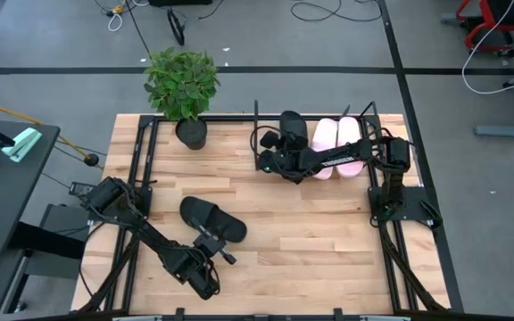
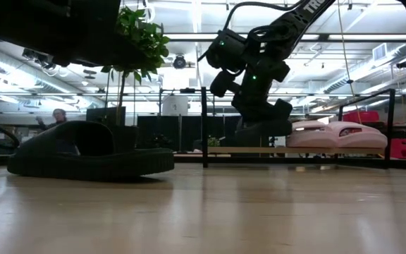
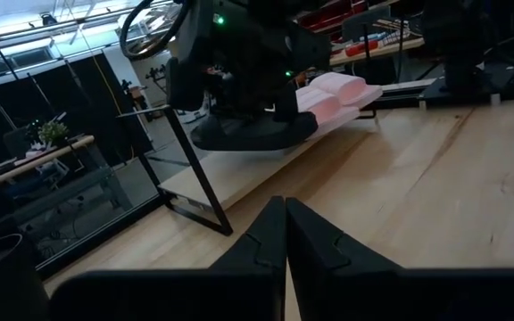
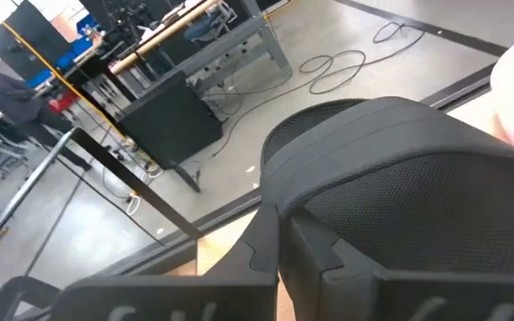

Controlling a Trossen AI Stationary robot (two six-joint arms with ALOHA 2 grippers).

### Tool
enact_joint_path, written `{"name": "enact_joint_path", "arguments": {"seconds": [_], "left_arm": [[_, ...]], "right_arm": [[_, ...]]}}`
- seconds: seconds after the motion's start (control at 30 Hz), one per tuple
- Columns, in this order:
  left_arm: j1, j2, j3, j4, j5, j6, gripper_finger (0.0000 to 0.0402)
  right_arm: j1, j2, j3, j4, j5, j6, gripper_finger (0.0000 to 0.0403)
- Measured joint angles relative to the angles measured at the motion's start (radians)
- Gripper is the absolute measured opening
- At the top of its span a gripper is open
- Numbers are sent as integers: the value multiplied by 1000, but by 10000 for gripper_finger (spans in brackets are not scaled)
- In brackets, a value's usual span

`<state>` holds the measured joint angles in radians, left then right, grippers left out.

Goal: Pick and place slides into the shelf
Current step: Put the right black slide on the shelf

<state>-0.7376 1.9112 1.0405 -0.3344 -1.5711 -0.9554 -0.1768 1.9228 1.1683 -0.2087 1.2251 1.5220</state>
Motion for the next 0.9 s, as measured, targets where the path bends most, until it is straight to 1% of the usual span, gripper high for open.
{"name": "enact_joint_path", "arguments": {"seconds": [0.3,0.7,0.9], "left_arm": [[0,0,0,0,0,2,24],[0,0,0,0,0,2,9],[0,0,0,0,0,2,18]], "right_arm": [[-1,0,0,-10,-1,-35,7],[-32,0,0,-13,-42,-57,7],[-48,-1,0,-14,-81,-73,8]]}}
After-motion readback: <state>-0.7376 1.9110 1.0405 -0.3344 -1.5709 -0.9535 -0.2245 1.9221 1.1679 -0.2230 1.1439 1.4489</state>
